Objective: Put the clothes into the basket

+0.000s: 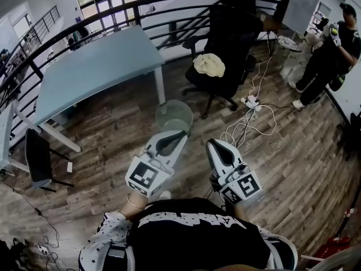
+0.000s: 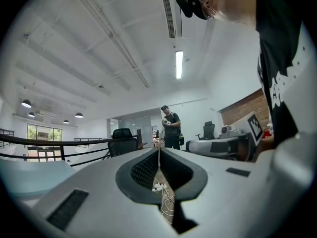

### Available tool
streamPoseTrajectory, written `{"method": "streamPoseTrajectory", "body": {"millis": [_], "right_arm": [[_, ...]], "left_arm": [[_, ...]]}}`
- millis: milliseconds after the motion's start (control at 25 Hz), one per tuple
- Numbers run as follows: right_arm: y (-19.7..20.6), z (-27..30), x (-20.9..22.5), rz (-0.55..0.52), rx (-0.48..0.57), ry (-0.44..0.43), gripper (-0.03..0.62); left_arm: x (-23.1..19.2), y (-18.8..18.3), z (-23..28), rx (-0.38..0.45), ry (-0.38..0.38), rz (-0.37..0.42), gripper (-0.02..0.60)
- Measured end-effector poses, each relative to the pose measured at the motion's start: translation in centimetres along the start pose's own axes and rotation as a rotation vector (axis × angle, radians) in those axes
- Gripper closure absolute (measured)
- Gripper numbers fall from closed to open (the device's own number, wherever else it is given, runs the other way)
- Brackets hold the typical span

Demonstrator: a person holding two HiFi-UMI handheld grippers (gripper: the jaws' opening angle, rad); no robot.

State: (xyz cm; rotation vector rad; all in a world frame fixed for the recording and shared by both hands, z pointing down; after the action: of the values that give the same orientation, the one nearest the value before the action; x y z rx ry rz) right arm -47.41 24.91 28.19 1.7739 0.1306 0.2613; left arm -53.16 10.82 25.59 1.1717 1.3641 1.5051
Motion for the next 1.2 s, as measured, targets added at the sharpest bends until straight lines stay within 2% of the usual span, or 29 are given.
{"method": "streamPoseTrajectory", "body": {"millis": [680, 880, 1200], "right_arm": [[0.1, -3.0, 1.4, 0.028, -0.004, -0.073, 0.562], [0.2, -3.5, 2.3, 0.023, -0.013, -0.053, 0.562], [-0.6, -3.4, 4.8, -0.023, -0.005, 0.018, 0.56]], "left_arm": [[3.8, -0.3, 0.4, -0.05, -0.074, 0.013, 0.563], [3.9, 0.0, 1.5, -0.055, -0.06, -0.003, 0.563], [2.6, 0.6, 5.2, -0.029, 0.007, -0.035, 0.563]]}}
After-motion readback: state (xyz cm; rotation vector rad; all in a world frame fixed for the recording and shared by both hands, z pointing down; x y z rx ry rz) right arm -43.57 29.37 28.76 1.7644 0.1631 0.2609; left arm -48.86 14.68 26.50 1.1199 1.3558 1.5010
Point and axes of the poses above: the fingertips, and each gripper's own axes: z forward along the fingers, x to its right, y out of its underside, the point moved 6 cm from there along -z, backward along the fingers, and after that the axes turned 3 degrees about -y, right-handed, at the moved point
